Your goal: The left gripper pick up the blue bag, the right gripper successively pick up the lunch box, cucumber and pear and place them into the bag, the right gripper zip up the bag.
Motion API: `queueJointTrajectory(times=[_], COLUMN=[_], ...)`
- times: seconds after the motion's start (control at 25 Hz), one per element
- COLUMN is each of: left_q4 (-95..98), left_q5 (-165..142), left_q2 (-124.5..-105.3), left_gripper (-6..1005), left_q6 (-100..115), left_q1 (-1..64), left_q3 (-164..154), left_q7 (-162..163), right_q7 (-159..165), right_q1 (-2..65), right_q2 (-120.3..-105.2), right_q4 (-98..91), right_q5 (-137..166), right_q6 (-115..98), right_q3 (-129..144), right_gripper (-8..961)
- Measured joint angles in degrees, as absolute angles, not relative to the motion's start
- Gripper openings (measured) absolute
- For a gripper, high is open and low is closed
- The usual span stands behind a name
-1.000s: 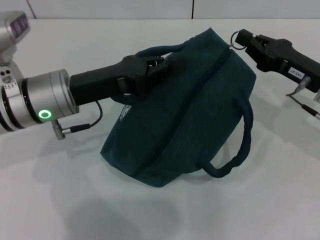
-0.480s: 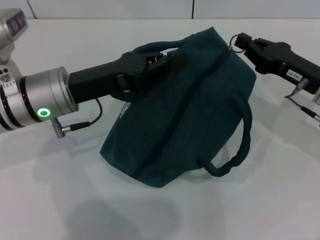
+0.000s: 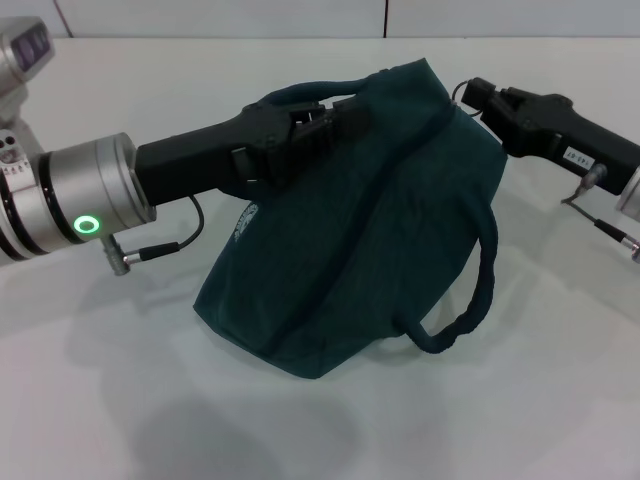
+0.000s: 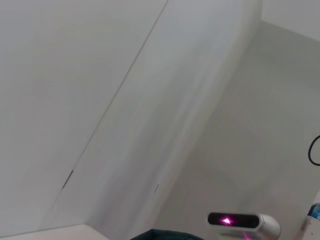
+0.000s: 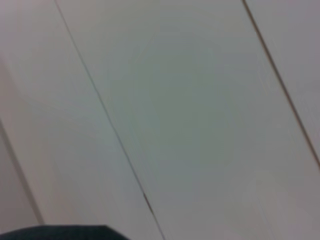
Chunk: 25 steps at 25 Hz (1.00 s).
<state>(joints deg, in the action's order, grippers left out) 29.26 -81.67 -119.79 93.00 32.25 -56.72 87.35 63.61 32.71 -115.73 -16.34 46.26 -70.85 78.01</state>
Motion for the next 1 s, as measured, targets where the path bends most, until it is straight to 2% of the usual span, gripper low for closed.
queueJointTrajectory(times=[0.44, 0.68, 1.0], left_q4=[26.31, 24.85, 18.92], left_q5=[-81.03, -80.32, -80.11], left_q2=[-119.88, -119.95, -120.37], left_gripper=[54, 54, 54], left_q6=[90.5, 86.47, 83.27], left_q1=[33.83, 34.78, 40.78], left_q3=[-56.67, -56.98, -57.04], left_q7=[83.62, 83.3, 79.67], right_q7=[63.84, 64.26, 65.5], right_q1=[32.17, 29.36, 24.51], right_q2=[-115.67, -114.54, -112.03], right_q4=[-16.44, -17.07, -16.79], right_q5=[45.94, 45.88, 45.89], right_q6=[-72.25, -73.27, -76.02], right_q3=[79.01, 77.88, 74.32], right_gripper=[65, 267, 584])
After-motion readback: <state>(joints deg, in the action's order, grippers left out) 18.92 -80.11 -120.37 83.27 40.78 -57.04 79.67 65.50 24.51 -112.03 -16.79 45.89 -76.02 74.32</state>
